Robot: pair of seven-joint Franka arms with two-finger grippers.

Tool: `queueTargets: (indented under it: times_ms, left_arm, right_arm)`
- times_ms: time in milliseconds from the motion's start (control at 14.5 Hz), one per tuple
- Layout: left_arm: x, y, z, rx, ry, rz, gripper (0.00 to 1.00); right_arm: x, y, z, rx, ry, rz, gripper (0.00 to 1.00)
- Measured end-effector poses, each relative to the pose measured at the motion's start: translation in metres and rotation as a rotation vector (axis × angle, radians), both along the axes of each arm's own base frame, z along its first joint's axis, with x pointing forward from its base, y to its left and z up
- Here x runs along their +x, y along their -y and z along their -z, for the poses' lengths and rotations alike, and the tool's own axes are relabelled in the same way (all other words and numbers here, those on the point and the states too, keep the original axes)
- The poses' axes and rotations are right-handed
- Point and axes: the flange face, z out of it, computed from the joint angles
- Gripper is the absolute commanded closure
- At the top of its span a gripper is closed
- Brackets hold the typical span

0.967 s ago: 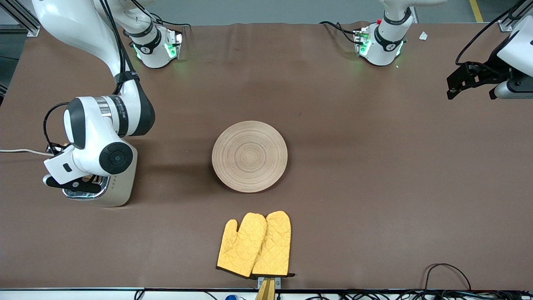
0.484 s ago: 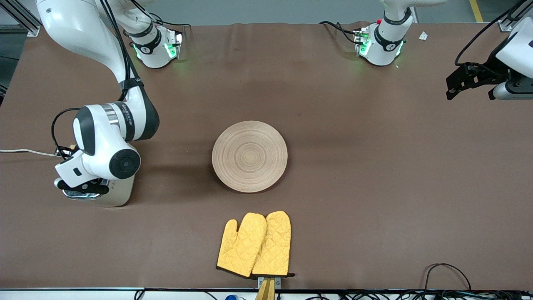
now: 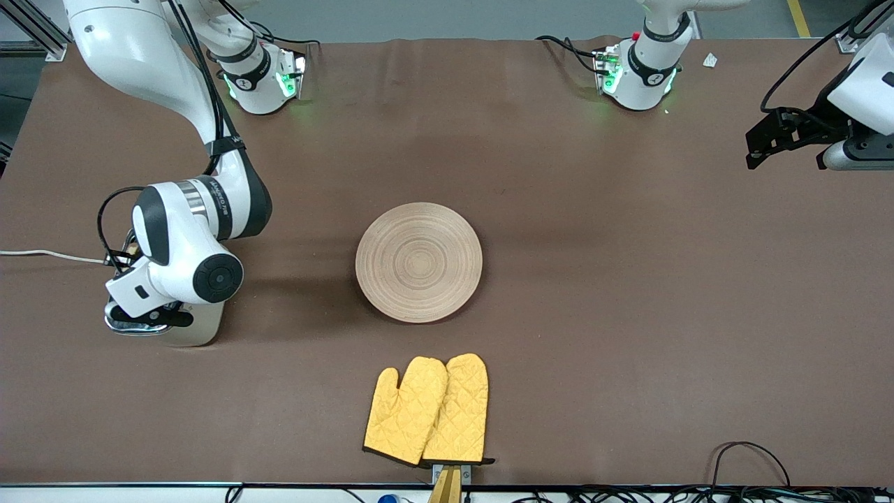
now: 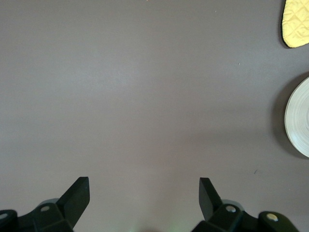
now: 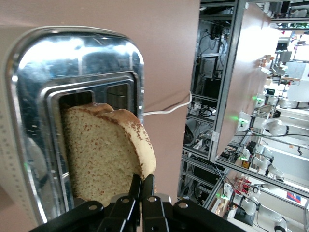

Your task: Move plate and put bread in toaster

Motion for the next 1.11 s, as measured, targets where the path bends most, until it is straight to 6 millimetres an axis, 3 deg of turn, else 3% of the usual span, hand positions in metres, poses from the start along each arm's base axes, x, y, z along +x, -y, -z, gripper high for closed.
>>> queueTargets:
  times_ms: [138,276,484,760,898,1106]
  left_arm:
    - [0.000,0.000,0.000,0.000,0.000,0.000,0.00]
    - [0.000,0.000,0.000,0.000,0.000,0.000,0.00]
    - [0.000,0.000,0.000,0.000,0.000,0.000,0.00]
    - [0.000,0.001,0.001,0.000,-0.001,0.001,0.00]
    - [0.000,0.001,0.000,0.000,0.001,0.002,0.00]
    - [0.001,0.002,0.000,-0.001,0.002,0.003,0.00]
  right_arm:
    - [0.001,-0.001,0.016,0.026,-0.011,0.007,0.34]
    - [0.001,0.001,0.025,0.071,-0.021,0.036,0.04]
    - [0.011,-0.005,0.001,0.175,0.014,0.066,0.00]
    - [0.015,-0.019,-0.056,0.351,0.049,0.079,0.00]
    - [0.013,-0.013,-0.090,0.420,0.095,0.104,0.00]
    - [0.005,0.013,-0.146,0.524,0.163,0.146,0.00]
